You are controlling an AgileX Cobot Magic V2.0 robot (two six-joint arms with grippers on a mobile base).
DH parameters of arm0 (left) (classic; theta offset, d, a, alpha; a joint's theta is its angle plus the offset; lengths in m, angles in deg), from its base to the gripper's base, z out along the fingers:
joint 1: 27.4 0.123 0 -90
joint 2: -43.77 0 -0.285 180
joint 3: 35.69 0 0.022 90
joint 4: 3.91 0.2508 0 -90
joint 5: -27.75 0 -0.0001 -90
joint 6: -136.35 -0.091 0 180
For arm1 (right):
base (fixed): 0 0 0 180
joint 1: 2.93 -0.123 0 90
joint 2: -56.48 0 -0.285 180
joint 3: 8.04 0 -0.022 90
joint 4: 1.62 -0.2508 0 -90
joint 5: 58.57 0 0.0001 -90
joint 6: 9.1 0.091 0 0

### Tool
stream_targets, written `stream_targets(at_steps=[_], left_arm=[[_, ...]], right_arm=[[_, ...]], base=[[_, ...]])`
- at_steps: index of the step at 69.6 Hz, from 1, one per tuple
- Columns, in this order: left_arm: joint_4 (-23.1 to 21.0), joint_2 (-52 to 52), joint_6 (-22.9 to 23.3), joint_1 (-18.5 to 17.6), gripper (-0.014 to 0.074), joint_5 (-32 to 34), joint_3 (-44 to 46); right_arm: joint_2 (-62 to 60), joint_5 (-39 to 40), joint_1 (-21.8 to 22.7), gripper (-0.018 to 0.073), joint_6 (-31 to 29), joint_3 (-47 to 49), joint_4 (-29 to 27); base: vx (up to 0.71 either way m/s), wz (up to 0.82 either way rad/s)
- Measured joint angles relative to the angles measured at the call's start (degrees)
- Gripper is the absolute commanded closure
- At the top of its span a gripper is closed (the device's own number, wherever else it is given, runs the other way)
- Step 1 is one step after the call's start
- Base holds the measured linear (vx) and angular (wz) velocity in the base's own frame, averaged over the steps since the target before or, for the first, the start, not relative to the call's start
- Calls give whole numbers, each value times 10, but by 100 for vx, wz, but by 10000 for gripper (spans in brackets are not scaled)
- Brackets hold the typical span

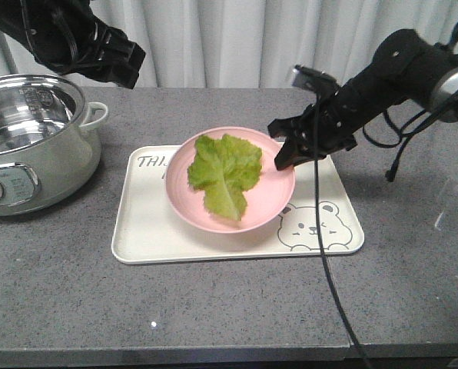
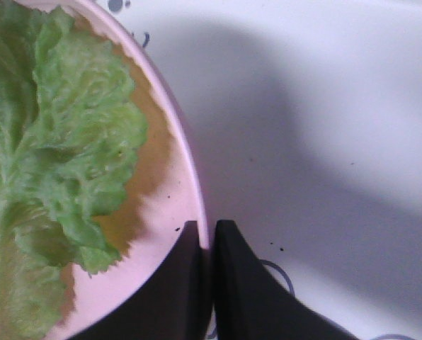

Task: Transfer vegetables to tray and serve
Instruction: 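Release the plate and raise both grippers above the tray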

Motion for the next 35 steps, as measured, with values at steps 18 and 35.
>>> stream_targets(at_steps=[18, 35], left_arm=[[6, 0, 10, 0, 199, -2, -62], [6, 0, 15, 0, 199, -2, -78]], right_arm=[[32, 39, -43, 540, 2, 0, 46], [32, 63, -45, 367, 2, 0, 53]], base=[[0, 0], [0, 0]])
